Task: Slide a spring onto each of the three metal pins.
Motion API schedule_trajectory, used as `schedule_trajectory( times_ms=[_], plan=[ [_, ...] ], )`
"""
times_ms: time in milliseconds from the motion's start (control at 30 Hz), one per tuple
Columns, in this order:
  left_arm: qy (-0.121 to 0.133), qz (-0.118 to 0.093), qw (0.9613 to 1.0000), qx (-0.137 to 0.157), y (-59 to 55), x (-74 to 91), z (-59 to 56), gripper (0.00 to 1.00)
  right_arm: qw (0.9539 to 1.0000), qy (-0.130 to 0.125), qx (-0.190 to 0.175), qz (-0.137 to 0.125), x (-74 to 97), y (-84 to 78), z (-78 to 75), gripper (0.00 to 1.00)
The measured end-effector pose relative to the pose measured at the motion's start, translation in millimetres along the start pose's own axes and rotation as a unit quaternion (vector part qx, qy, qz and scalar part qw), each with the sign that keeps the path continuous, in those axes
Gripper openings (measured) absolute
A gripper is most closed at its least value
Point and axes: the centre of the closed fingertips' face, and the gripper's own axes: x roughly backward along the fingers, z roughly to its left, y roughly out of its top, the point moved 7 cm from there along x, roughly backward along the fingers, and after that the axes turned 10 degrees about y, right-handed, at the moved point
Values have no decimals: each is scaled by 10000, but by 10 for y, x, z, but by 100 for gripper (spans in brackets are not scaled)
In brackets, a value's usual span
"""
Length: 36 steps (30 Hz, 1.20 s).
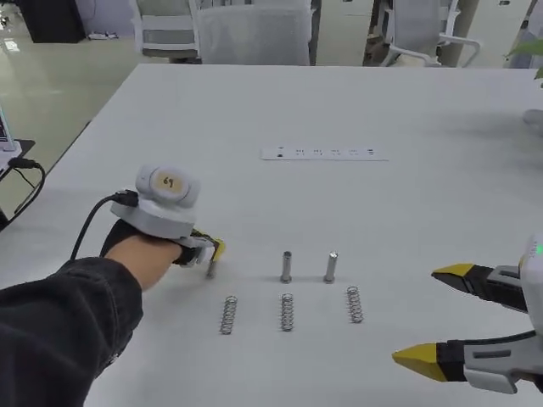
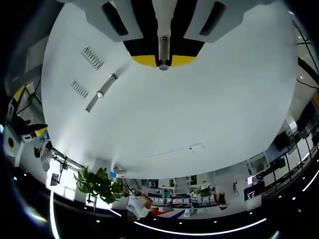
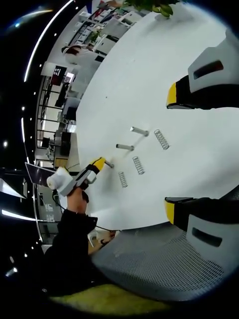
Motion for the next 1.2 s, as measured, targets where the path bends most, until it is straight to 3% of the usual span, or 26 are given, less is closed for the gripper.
schedule_trajectory(
  times_ms=[467, 767, 1200],
  plan=[
    [-65, -99, 9997, 208, -59, 81, -12, 0, 10000, 51, 71, 24, -31, 41, 24, 71],
    [-123, -105, 9998, 149, -60, 90, -74, 0, 9999, 57, 80, 43, -23, 34, 32, 71],
    [-190, -157, 9997, 37, -66, 75, -73, 0, 9999, 66, 83, 51, -14, 28, 47, 70]
  ],
)
